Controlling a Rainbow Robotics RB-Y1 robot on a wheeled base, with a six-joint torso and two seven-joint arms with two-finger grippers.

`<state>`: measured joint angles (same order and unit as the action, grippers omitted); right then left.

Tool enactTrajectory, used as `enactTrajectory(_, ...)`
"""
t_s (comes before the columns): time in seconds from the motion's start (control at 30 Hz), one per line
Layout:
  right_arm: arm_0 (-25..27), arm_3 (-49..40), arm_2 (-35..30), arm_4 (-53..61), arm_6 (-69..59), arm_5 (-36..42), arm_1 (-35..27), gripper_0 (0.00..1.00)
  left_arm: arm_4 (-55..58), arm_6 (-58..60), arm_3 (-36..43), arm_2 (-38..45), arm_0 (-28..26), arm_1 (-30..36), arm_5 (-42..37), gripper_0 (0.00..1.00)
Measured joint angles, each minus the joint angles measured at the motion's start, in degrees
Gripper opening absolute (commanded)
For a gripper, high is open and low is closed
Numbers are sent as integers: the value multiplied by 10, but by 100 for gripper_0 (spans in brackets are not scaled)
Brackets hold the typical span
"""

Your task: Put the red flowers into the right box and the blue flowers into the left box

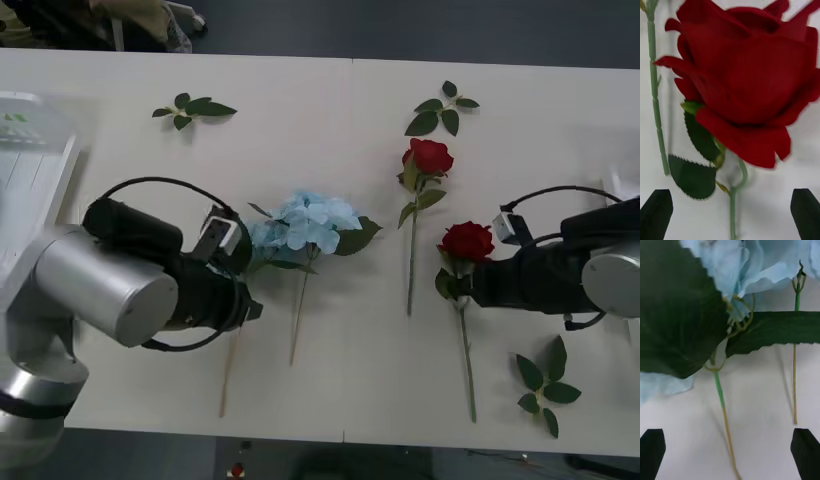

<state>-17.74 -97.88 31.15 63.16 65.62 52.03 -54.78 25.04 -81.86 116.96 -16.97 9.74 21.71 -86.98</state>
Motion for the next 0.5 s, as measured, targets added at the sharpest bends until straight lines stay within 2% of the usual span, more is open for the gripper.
enactTrajectory(0.2, -19, 35, 7, -10, 0, -17, 32, 92, -3, 0, -85, -17, 52, 0, 38, 98)
enactTrajectory(0.43, -70, 85, 72, -11, 0, -59, 40, 92, -14, 0, -169, -32, 79, 1, 96, 96)
enactTrajectory(0.5, -83, 96, 82, -11, 0, -71, 41, 71, -17, 0, -183, -37, 80, 1, 114, 91)
